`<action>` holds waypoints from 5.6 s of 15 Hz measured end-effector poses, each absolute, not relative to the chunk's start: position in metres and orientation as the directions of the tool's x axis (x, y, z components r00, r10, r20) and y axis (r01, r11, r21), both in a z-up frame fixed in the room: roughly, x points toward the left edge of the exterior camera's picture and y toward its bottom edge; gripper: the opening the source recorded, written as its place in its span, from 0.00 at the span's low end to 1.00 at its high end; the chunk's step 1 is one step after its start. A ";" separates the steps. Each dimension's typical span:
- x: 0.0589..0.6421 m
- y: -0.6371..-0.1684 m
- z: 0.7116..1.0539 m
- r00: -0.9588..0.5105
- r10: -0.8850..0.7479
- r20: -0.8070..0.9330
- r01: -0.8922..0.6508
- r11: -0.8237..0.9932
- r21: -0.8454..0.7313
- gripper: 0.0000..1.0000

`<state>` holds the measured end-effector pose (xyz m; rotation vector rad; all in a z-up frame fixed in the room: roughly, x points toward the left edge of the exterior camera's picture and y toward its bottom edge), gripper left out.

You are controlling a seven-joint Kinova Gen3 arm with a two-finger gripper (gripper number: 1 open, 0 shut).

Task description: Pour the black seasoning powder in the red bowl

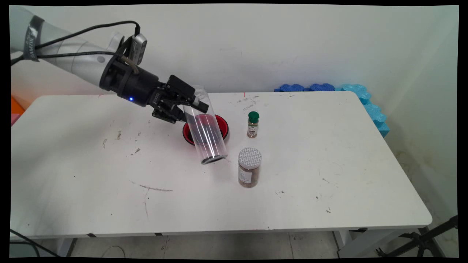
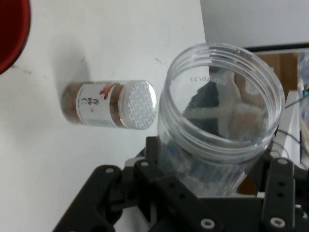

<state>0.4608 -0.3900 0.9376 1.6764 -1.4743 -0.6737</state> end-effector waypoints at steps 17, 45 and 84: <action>0.464 -0.430 0.913 0.517 -0.718 -0.466 -0.195 -0.629 0.753 0.00; 0.464 -0.439 0.891 0.466 -0.252 -0.848 0.277 -0.869 0.411 0.00; 0.480 -0.449 0.877 0.299 -0.136 -0.944 0.467 -0.842 0.269 0.00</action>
